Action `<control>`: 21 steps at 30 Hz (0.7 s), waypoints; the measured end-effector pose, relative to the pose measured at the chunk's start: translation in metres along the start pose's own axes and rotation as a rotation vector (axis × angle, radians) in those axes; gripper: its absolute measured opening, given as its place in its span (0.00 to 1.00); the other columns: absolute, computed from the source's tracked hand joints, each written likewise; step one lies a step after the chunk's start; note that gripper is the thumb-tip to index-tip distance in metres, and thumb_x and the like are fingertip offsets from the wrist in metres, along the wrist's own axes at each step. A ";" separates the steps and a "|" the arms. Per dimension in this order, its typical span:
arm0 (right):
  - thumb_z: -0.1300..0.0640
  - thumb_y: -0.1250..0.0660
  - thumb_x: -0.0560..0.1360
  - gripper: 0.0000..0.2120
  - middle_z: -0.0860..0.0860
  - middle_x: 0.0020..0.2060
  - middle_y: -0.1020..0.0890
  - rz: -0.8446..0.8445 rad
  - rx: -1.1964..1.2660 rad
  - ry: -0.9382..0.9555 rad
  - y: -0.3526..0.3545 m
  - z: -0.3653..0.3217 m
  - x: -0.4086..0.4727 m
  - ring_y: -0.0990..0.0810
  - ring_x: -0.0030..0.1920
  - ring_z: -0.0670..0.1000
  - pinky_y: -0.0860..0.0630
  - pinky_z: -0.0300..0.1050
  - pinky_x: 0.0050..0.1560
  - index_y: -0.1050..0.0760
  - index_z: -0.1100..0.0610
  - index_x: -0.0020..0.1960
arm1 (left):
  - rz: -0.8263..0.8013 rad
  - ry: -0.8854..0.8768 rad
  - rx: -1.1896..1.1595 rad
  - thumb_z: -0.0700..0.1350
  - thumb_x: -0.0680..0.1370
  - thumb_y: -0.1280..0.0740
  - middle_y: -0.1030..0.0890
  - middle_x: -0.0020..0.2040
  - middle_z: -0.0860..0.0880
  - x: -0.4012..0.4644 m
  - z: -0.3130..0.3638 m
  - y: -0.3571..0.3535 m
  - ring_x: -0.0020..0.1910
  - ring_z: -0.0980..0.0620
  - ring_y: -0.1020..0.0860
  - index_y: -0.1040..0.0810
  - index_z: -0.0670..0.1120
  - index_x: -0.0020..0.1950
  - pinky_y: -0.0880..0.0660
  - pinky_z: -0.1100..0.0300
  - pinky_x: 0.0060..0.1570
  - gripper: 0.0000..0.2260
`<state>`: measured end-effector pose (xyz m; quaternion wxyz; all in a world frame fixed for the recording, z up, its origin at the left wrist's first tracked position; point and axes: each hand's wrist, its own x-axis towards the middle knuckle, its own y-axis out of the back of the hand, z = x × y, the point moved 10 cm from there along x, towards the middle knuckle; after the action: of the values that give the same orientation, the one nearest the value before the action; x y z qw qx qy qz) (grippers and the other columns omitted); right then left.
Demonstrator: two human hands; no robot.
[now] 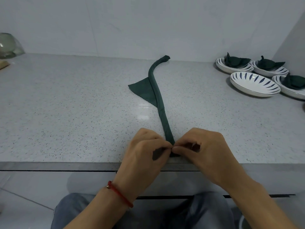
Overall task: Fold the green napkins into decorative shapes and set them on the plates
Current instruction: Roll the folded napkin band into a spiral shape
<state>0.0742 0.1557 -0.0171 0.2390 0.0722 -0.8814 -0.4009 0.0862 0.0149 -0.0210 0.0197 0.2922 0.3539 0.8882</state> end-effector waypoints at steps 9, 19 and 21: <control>0.55 0.26 0.75 0.07 0.43 0.47 0.16 0.099 -0.069 0.155 0.000 -0.010 -0.017 0.19 0.49 0.42 0.23 0.38 0.50 0.15 0.53 0.53 | -0.173 0.171 0.110 0.54 0.76 0.30 0.23 0.41 0.59 0.015 -0.009 -0.005 0.50 0.56 0.32 0.15 0.60 0.46 0.33 0.51 0.56 0.04; 0.52 0.27 0.77 0.03 0.40 0.38 0.16 -0.066 0.026 -0.065 -0.005 0.005 0.007 0.18 0.43 0.42 0.24 0.37 0.46 0.16 0.46 0.45 | -0.050 0.125 0.064 0.53 0.75 0.31 0.24 0.41 0.61 0.002 -0.007 0.000 0.46 0.60 0.27 0.15 0.56 0.45 0.28 0.53 0.51 0.05; 0.52 0.26 0.76 0.03 0.38 0.37 0.16 -0.133 0.068 -0.141 -0.008 0.009 0.009 0.18 0.43 0.39 0.24 0.33 0.45 0.15 0.46 0.44 | -0.072 0.104 0.093 0.54 0.76 0.31 0.24 0.40 0.61 0.003 -0.003 0.000 0.45 0.59 0.27 0.15 0.57 0.44 0.29 0.55 0.52 0.05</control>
<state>0.0612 0.1537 -0.0248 0.1468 0.1101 -0.9023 -0.3900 0.0821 0.0141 -0.0211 0.0196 0.2331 0.4058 0.8835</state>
